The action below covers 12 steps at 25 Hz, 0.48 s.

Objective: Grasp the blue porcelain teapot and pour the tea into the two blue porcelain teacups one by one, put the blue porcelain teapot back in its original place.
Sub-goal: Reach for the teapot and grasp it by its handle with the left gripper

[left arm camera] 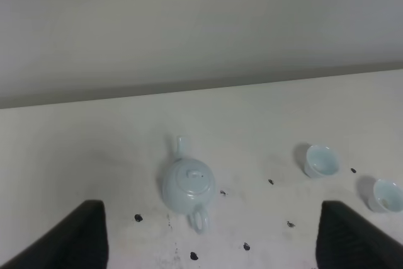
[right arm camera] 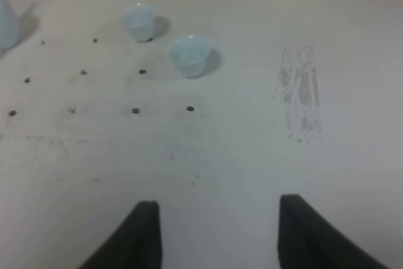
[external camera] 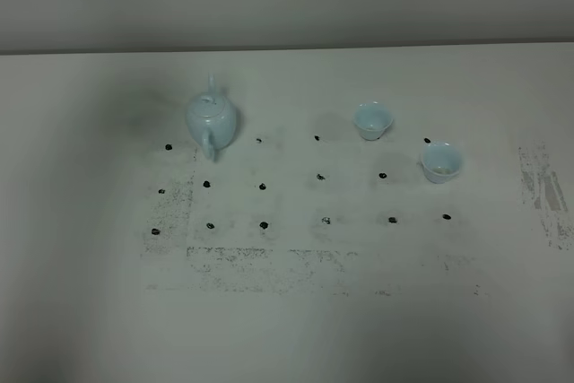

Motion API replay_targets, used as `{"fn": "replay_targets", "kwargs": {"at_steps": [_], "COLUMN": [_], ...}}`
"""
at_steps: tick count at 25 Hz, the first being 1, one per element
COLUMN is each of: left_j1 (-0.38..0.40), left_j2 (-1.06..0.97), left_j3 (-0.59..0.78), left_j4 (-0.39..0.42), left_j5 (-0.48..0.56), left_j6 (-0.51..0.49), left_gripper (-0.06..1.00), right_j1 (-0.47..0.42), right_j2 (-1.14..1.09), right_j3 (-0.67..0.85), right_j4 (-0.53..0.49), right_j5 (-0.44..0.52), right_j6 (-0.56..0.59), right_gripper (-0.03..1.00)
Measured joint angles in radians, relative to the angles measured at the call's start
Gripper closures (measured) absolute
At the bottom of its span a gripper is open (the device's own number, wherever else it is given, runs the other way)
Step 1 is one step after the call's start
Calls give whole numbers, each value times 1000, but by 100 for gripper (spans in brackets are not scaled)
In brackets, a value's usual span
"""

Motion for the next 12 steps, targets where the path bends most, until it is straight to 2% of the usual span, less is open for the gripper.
{"fn": "replay_targets", "kwargs": {"at_steps": [10, 12], "left_j1": [0, 0], "left_j2": [0, 5], "left_j3": [0, 0], "left_j4": [-1, -25], "left_j5": [-1, -1], "left_j6": [24, 27], "left_gripper": [25, 25], "right_j1": [0, 0], "right_j2": [0, 0], "right_j3": [0, 0], "right_j4": [-11, -11], "right_j5": [1, 2], "right_j6": [-25, -25], "right_gripper": [52, 52]}}
